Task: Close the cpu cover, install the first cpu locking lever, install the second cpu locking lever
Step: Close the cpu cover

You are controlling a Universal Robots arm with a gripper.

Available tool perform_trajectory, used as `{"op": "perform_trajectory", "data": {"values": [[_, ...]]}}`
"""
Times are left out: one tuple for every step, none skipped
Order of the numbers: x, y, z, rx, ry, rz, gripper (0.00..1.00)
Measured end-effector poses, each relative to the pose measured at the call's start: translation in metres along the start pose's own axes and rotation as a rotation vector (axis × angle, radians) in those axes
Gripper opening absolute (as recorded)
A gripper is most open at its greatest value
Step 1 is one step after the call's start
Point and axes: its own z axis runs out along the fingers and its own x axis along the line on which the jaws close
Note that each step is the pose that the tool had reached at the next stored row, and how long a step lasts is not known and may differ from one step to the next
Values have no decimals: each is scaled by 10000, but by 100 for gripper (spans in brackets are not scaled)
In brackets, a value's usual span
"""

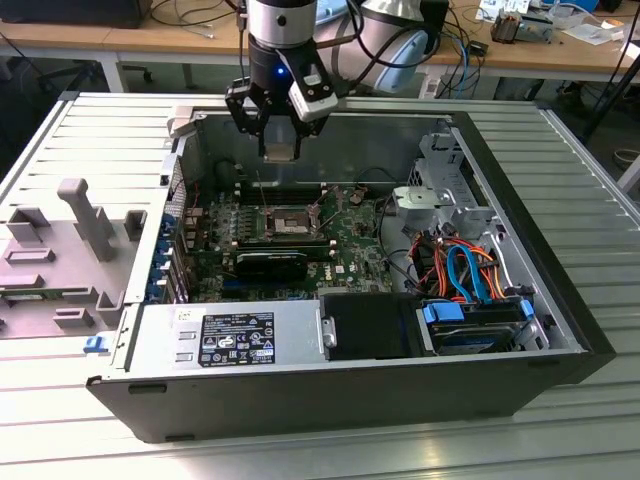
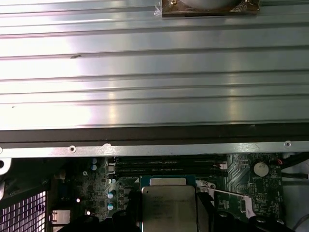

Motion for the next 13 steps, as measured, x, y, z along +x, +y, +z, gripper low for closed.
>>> {"op": "perform_trajectory", "data": {"values": [[1,0,3,1,0,0,55],[2,-1,7,0,0,0,55],[3,-1,10,0,0,0,55],[4,-1,12,0,0,0,55],[5,-2,18,0,0,0,55],[7,-2,23,1,0,0,55],[8,-3,26,0,0,0,55],[9,-3,31,0,0,0,55],[10,-3,35,0,0,0,55],[11,-4,38,0,0,0,55],[12,-4,43,0,0,0,55],[14,-5,47,0,0,0,55],[15,-5,50,0,0,0,55]]}}
